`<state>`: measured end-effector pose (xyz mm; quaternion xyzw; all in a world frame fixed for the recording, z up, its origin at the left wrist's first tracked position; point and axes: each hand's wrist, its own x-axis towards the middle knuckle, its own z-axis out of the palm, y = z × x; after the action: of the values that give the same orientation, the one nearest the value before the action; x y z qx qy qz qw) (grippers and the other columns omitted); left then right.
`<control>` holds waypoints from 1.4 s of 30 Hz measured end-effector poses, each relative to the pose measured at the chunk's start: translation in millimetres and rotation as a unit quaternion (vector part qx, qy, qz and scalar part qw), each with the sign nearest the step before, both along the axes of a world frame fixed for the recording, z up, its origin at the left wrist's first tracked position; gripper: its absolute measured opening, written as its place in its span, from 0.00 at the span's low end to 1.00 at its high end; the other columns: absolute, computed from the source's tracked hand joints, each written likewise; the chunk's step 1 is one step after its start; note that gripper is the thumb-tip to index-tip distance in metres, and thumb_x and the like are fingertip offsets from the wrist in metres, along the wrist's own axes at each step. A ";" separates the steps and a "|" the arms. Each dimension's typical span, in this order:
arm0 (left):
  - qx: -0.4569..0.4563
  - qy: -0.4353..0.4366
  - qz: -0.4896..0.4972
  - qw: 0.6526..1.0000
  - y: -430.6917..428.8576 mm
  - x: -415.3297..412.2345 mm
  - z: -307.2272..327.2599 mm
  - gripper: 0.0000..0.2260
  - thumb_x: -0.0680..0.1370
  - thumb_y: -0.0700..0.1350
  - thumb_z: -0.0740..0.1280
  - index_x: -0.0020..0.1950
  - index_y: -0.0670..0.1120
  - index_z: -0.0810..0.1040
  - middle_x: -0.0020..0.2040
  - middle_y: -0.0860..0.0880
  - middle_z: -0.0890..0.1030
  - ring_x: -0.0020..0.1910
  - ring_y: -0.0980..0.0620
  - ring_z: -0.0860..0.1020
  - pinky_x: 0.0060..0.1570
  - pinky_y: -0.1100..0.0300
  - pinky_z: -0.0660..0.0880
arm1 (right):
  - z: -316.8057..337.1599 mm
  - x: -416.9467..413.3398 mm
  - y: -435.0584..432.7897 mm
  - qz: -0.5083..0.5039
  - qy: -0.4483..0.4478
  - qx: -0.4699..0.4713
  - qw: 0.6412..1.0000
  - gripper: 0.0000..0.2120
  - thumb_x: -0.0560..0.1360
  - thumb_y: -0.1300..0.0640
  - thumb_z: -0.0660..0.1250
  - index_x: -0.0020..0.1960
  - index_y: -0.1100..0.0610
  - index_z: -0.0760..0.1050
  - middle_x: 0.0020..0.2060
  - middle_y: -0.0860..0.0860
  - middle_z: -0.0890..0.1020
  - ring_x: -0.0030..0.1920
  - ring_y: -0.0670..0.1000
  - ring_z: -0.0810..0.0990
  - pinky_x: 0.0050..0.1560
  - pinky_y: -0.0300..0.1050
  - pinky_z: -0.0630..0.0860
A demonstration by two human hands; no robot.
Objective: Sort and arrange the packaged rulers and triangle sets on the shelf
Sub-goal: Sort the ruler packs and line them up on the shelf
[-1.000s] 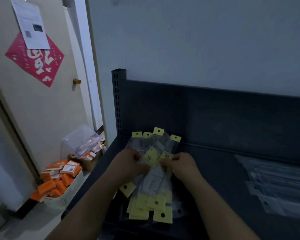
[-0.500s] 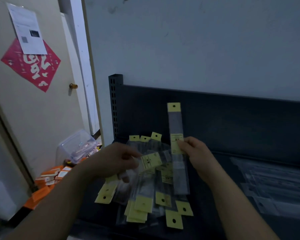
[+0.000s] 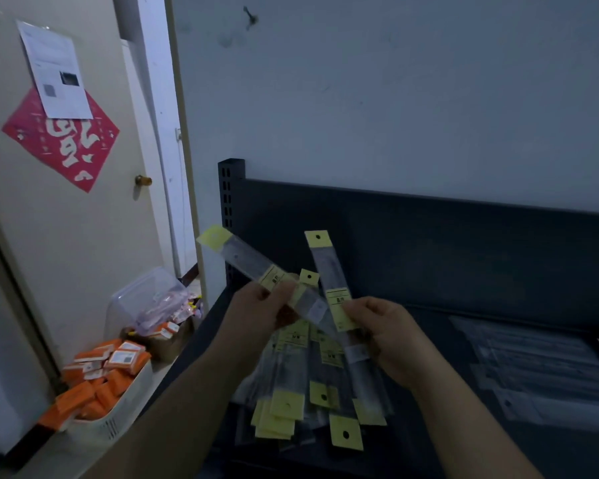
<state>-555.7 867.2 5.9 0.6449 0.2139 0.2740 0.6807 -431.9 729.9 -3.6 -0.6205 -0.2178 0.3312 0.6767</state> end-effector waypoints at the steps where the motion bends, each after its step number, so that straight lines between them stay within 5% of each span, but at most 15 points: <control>1: -0.029 -0.008 0.009 0.999 -2.1 2.8 -0.5 0.09 0.81 0.43 0.61 0.50 0.41 0.80 0.48 0.42 0.84 0.49 0.44 0.83 0.50 0.51 0.80 | -1.0 -2.9 0.9 0.004 -0.009 -0.001 1.000 0.07 0.77 0.60 0.66 0.46 0.63 0.79 0.39 0.56 0.83 0.38 0.53 0.81 0.39 0.46 0.79; 5: -0.035 0.014 0.010 0.999 -1.7 2.9 -0.8 0.12 0.83 0.43 0.57 0.51 0.42 0.79 0.47 0.40 0.83 0.45 0.43 0.82 0.42 0.52 0.79 | -0.6 -4.2 -2.4 -0.027 -0.022 -0.003 0.999 0.06 0.74 0.58 0.69 0.45 0.60 0.81 0.36 0.54 0.81 0.32 0.49 0.75 0.32 0.41 0.73; 8: -0.013 0.043 -0.047 0.998 -15.1 0.7 -7.0 0.14 0.83 0.48 0.56 0.52 0.45 0.80 0.48 0.43 0.84 0.49 0.44 0.82 0.51 0.47 0.79 | 0.8 -11.3 2.6 -0.003 0.002 0.005 1.000 0.05 0.75 0.59 0.69 0.44 0.60 0.81 0.31 0.52 0.78 0.27 0.46 0.70 0.25 0.37 0.67; 12: 0.099 0.063 -0.055 0.992 -22.7 -3.1 -8.4 0.15 0.81 0.52 0.58 0.52 0.44 0.80 0.47 0.41 0.83 0.48 0.41 0.82 0.53 0.42 0.78 | 7.8 -16.2 7.3 0.001 -0.063 -0.007 0.998 0.06 0.76 0.63 0.66 0.49 0.62 0.81 0.32 0.54 0.79 0.29 0.47 0.76 0.31 0.39 0.76; 14: 0.058 0.061 -0.017 0.996 -15.9 -8.9 -9.7 0.14 0.82 0.48 0.59 0.52 0.40 0.79 0.48 0.38 0.82 0.47 0.39 0.82 0.51 0.42 0.79 | 4.3 -4.6 1.1 -0.069 -0.110 -0.049 0.990 0.06 0.77 0.63 0.65 0.50 0.62 0.80 0.35 0.53 0.81 0.32 0.48 0.79 0.36 0.43 0.80; 16: -0.030 0.040 0.014 0.999 -5.7 -16.5 -13.3 0.13 0.82 0.44 0.58 0.53 0.37 0.79 0.48 0.37 0.83 0.45 0.40 0.83 0.46 0.46 0.81 | -8.2 8.0 -7.1 -0.111 -0.245 -0.196 0.943 0.10 0.76 0.55 0.68 0.47 0.63 0.80 0.34 0.51 0.80 0.33 0.48 0.77 0.36 0.48 0.77; 18: -0.077 0.034 0.023 0.996 1.8 -25.3 -16.8 0.13 0.82 0.42 0.58 0.52 0.37 0.79 0.46 0.39 0.84 0.42 0.42 0.83 0.37 0.52 0.81 | -23.1 7.5 -10.3 -0.069 -0.305 -0.336 0.888 0.18 0.71 0.45 0.71 0.44 0.61 0.78 0.34 0.49 0.77 0.33 0.47 0.74 0.31 0.42 0.69; 22: -0.076 0.050 0.048 0.995 8.4 -33.2 -24.9 0.13 0.81 0.40 0.57 0.47 0.39 0.80 0.39 0.44 0.85 0.36 0.47 0.83 0.31 0.60 0.78 | -31.8 -1.3 -2.2 -0.031 -0.338 -0.410 0.846 0.14 0.68 0.46 0.73 0.40 0.56 0.74 0.33 0.49 0.76 0.31 0.47 0.74 0.29 0.40 0.67; 25: -0.123 0.035 0.033 0.991 5.2 -35.9 -26.0 0.12 0.81 0.38 0.57 0.46 0.39 0.79 0.37 0.42 0.84 0.37 0.43 0.81 0.38 0.52 0.79 | -29.9 4.5 1.3 -0.026 -0.293 -0.424 0.856 0.14 0.67 0.49 0.74 0.44 0.58 0.76 0.36 0.51 0.78 0.36 0.49 0.78 0.32 0.40 0.70; 31: -0.158 0.035 0.005 0.987 3.7 -37.6 -24.3 0.10 0.82 0.37 0.55 0.56 0.35 0.74 0.39 0.39 0.80 0.34 0.44 0.80 0.35 0.50 0.80 | -26.3 15.0 -1.0 -0.029 -0.197 -0.421 0.885 0.11 0.69 0.53 0.72 0.39 0.61 0.76 0.35 0.53 0.79 0.34 0.49 0.77 0.31 0.37 0.71; 36: -0.185 0.029 -0.002 0.982 6.4 -40.9 -21.1 0.11 0.82 0.38 0.55 0.59 0.35 0.72 0.42 0.37 0.78 0.34 0.43 0.78 0.31 0.53 0.80 | -22.6 18.1 -19.3 -0.091 -0.082 -0.176 0.977 0.07 0.76 0.64 0.66 0.43 0.68 0.75 0.36 0.60 0.79 0.32 0.53 0.79 0.32 0.43 0.75; 38: -0.203 0.039 0.001 0.978 6.4 -39.7 -19.2 0.12 0.82 0.42 0.56 0.53 0.34 0.74 0.39 0.38 0.79 0.30 0.45 0.78 0.27 0.56 0.79 | -12.4 18.8 -28.9 -0.030 -0.065 -0.110 0.991 0.03 0.77 0.63 0.65 0.47 0.64 0.75 0.40 0.59 0.81 0.34 0.52 0.82 0.32 0.43 0.77; 42: -0.166 0.055 -0.020 0.984 18.4 -33.7 -16.4 0.23 0.82 0.53 0.54 0.45 0.37 0.79 0.35 0.40 0.83 0.28 0.47 0.80 0.26 0.59 0.77 | 5.6 26.1 -42.2 0.199 -0.139 -0.189 0.951 0.10 0.78 0.63 0.63 0.57 0.59 0.78 0.42 0.55 0.83 0.40 0.51 0.82 0.37 0.40 0.78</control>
<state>-589.3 885.6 -10.5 0.5410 0.2809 0.1848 0.7709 -405.9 687.8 2.0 -0.7211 -0.3623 0.4050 0.4298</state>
